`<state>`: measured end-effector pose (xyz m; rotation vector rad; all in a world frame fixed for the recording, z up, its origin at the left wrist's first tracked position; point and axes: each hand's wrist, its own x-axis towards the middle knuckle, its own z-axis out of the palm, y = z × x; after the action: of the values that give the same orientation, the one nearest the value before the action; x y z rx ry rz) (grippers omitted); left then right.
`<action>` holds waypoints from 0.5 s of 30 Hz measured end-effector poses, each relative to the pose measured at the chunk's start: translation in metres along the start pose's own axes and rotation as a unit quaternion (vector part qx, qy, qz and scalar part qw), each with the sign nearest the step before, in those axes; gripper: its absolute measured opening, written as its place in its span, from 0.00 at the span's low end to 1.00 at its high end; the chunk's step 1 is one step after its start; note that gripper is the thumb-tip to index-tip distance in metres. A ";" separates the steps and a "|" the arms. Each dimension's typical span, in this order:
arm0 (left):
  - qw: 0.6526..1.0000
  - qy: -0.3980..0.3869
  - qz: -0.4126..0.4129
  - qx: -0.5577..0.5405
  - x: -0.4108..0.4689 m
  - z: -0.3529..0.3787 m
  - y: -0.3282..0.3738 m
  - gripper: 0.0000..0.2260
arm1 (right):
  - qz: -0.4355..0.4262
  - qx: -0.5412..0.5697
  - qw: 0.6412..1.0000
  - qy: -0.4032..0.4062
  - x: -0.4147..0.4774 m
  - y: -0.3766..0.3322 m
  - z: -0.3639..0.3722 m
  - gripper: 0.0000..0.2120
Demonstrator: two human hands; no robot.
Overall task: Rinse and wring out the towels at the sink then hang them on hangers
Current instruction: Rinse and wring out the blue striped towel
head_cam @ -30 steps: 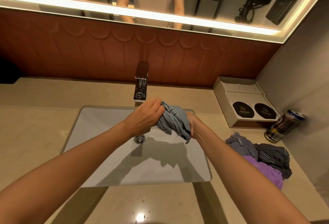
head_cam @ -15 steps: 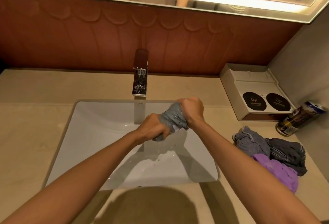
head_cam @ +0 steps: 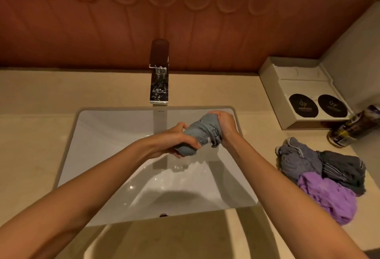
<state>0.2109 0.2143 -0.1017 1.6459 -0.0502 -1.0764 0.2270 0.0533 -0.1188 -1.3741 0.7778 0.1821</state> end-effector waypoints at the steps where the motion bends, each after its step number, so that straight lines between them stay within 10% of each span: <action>1: 1.000 -0.021 0.005 -0.008 -0.002 -0.004 0.001 0.34 | 0.033 -0.005 0.999 -0.005 -0.002 0.000 -0.004 0.14; 8: 0.924 0.163 0.202 0.280 -0.016 -0.008 -0.001 0.31 | 0.164 -0.108 0.981 -0.006 -0.005 -0.007 -0.010 0.19; 11: 0.765 0.286 0.350 0.458 -0.021 -0.016 -0.005 0.31 | 0.171 -0.126 0.977 0.006 -0.007 -0.010 -0.017 0.18; 15: 0.446 0.305 0.613 0.576 -0.016 -0.022 -0.011 0.09 | 0.192 -0.075 0.977 -0.056 -0.025 -0.015 -0.020 0.17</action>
<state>0.2107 0.2434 -0.1008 2.1938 -1.5390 1.0501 0.2085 0.0392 -0.0915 -1.3296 0.9444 0.6272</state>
